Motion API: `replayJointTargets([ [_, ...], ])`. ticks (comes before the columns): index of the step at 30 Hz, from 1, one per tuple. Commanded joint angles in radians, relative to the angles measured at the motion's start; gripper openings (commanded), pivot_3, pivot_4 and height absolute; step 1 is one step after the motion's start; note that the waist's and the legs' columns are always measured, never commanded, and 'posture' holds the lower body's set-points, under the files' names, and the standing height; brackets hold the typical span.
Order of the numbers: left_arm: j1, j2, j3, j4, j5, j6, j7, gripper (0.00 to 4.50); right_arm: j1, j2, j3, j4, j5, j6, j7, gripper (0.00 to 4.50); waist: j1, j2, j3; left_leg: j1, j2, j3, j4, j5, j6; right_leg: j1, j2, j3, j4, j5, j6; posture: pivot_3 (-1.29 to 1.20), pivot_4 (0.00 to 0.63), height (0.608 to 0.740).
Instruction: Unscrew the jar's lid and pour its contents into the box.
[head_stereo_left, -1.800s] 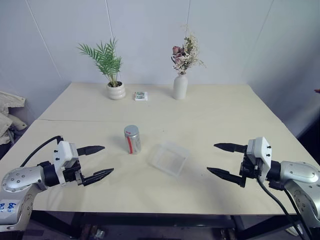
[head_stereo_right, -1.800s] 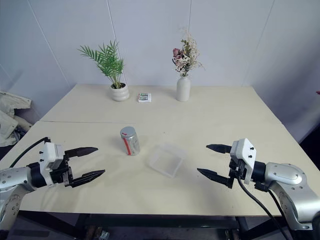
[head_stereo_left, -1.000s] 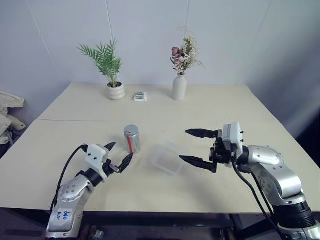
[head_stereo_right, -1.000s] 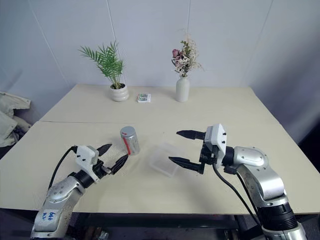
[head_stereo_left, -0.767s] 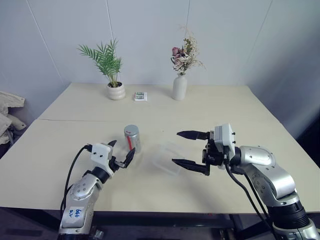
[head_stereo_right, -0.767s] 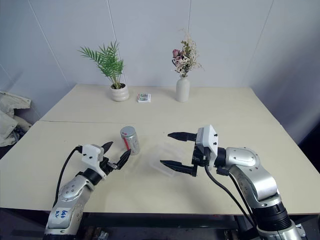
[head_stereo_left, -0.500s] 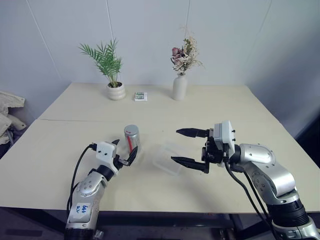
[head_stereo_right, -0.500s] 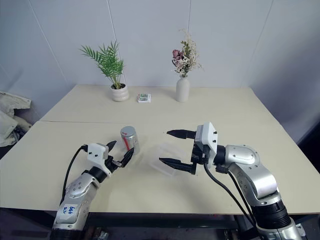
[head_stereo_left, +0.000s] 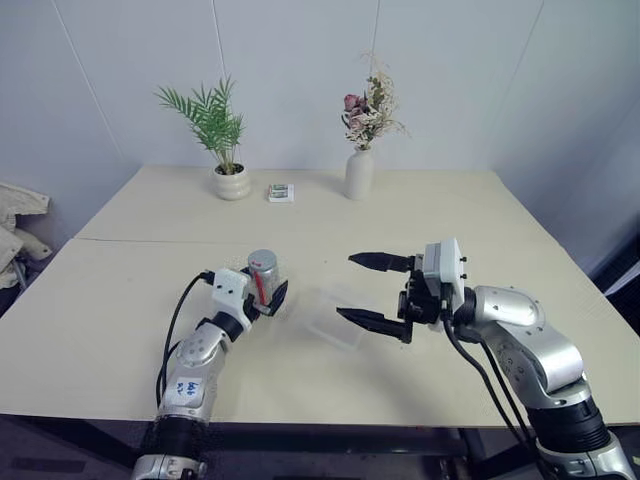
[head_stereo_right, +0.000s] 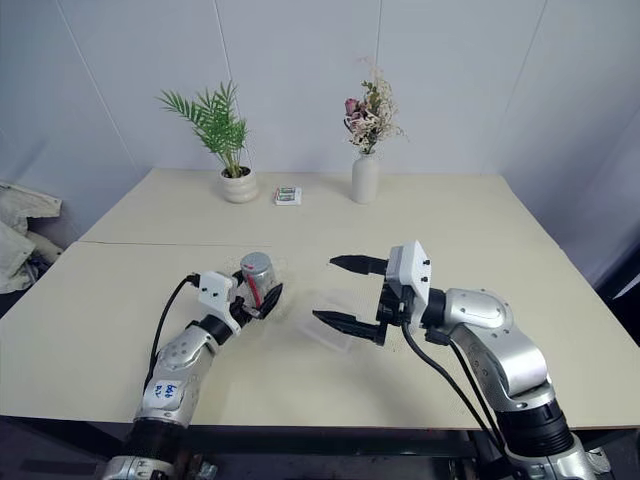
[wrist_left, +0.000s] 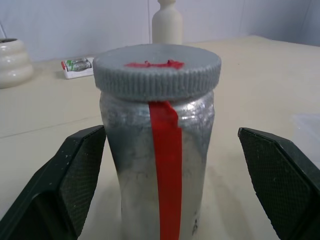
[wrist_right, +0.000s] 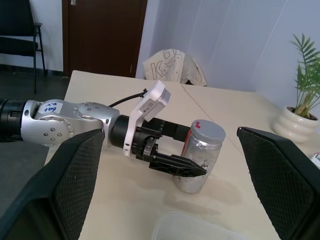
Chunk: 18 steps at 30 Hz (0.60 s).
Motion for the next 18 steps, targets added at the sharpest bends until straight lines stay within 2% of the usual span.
replayJointTargets([
  [1, -0.029, -0.001, 0.000, 0.024, 0.013, -0.052, 0.004, 4.48, -0.003, 0.006, -0.011, -0.052, 0.006, -0.009, -0.015, 4.50, 0.000, 0.000, 0.000, 0.000, 0.000, 0.000, 0.000, 0.000, 0.000, 0.000, 0.000, 0.000, 0.000, 0.000, 0.000, 0.00, 0.150, 0.740],
  [3, -0.035, 0.003, 0.000, 0.032, 0.022, -0.065, 0.008, 4.48, 0.000, 0.009, -0.010, -0.053, 0.007, -0.010, -0.021, 4.50, 0.000, 0.000, 0.000, 0.000, 0.000, 0.000, 0.000, 0.000, 0.000, 0.000, 0.000, 0.000, -0.001, 0.000, 0.000, 0.00, 0.150, 0.740],
  [4, -0.034, 0.008, 0.000, 0.036, 0.033, -0.070, 0.016, 4.29, 0.003, 0.011, -0.010, -0.054, 0.007, -0.011, -0.025, 4.50, 0.000, 0.000, 0.000, 0.000, 0.000, 0.000, 0.000, 0.000, 0.000, 0.000, 0.000, 0.000, -0.001, 0.000, 0.000, 0.00, 0.150, 0.740],
  [6, -0.033, 0.011, 0.004, 0.041, 0.036, -0.075, 0.017, 3.85, 0.008, 0.015, -0.011, -0.057, 0.007, -0.012, -0.032, 4.50, 0.000, 0.000, 0.000, 0.000, 0.000, 0.000, -0.001, 0.000, 0.000, 0.000, 0.000, 0.000, -0.001, 0.000, 0.000, 0.00, 0.150, 0.740],
  [12, -0.030, 0.011, 0.000, 0.048, 0.039, -0.073, 0.004, 2.07, 0.002, 0.025, -0.009, -0.052, 0.005, -0.014, -0.041, 4.50, 0.000, 0.000, 0.000, 0.000, 0.000, 0.000, -0.001, 0.000, 0.000, 0.000, 0.000, 0.000, -0.001, 0.000, 0.000, 0.00, 0.150, 0.740],
  [18, -0.027, 0.012, -0.001, 0.007, -0.002, -0.072, -0.057, 2.06, -0.002, 0.032, -0.007, -0.051, 0.003, -0.009, -0.054, 4.50, 0.000, 0.000, 0.000, 0.000, 0.000, 0.000, -0.001, 0.000, 0.000, 0.000, 0.000, 0.000, -0.001, 0.000, 0.000, 0.00, 0.150, 0.740],
])
